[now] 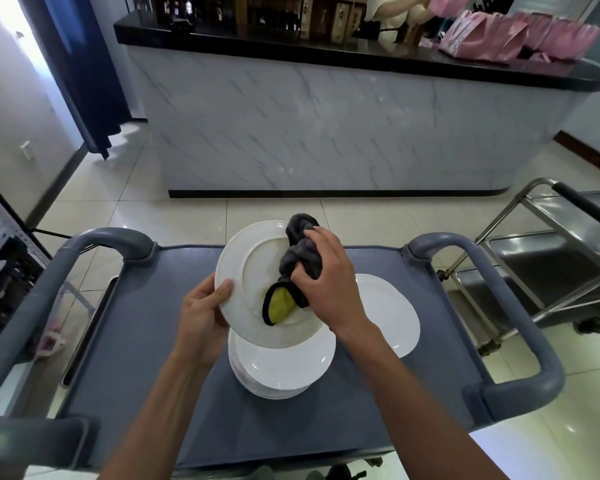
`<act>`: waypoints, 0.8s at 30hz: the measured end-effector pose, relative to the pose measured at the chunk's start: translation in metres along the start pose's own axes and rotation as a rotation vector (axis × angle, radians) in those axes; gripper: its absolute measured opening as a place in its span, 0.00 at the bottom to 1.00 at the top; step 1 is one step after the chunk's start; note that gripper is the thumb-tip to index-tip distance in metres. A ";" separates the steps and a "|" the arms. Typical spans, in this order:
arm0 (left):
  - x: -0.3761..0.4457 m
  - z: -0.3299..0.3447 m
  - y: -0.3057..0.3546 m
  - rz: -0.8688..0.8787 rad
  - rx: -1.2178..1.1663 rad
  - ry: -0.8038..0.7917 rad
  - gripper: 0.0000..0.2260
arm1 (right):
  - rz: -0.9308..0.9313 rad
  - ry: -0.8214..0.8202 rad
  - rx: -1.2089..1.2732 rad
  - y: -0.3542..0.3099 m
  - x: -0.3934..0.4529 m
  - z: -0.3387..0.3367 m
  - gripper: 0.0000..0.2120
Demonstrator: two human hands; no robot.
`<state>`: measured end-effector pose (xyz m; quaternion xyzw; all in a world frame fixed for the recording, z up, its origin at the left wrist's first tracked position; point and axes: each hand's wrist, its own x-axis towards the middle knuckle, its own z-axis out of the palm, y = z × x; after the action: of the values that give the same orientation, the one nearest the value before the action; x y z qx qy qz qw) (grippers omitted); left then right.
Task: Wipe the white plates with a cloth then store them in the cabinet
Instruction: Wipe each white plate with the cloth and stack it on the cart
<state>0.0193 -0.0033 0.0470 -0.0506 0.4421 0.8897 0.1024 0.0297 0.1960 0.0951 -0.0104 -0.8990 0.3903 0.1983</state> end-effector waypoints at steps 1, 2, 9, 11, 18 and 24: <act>0.000 0.000 -0.002 -0.008 -0.019 0.013 0.15 | 0.029 0.014 0.015 0.001 0.000 0.000 0.26; -0.001 0.001 -0.004 -0.016 -0.034 0.025 0.15 | 0.049 0.019 0.026 0.002 -0.001 0.000 0.26; 0.000 0.006 -0.014 -0.044 -0.070 0.123 0.14 | 0.101 -0.066 0.009 0.006 -0.019 0.001 0.27; 0.000 0.008 -0.015 -0.038 -0.064 0.140 0.15 | 0.087 -0.088 -0.016 0.005 -0.026 0.003 0.27; 0.003 0.015 -0.014 -0.020 0.040 0.161 0.12 | -0.105 -0.147 -0.132 -0.010 -0.054 0.019 0.27; 0.002 0.014 -0.013 0.003 0.078 0.138 0.09 | -0.218 -0.083 -0.098 -0.018 -0.065 0.027 0.25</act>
<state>0.0202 0.0158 0.0456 -0.1071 0.4825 0.8663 0.0722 0.0819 0.1531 0.0689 0.0936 -0.9203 0.3220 0.2015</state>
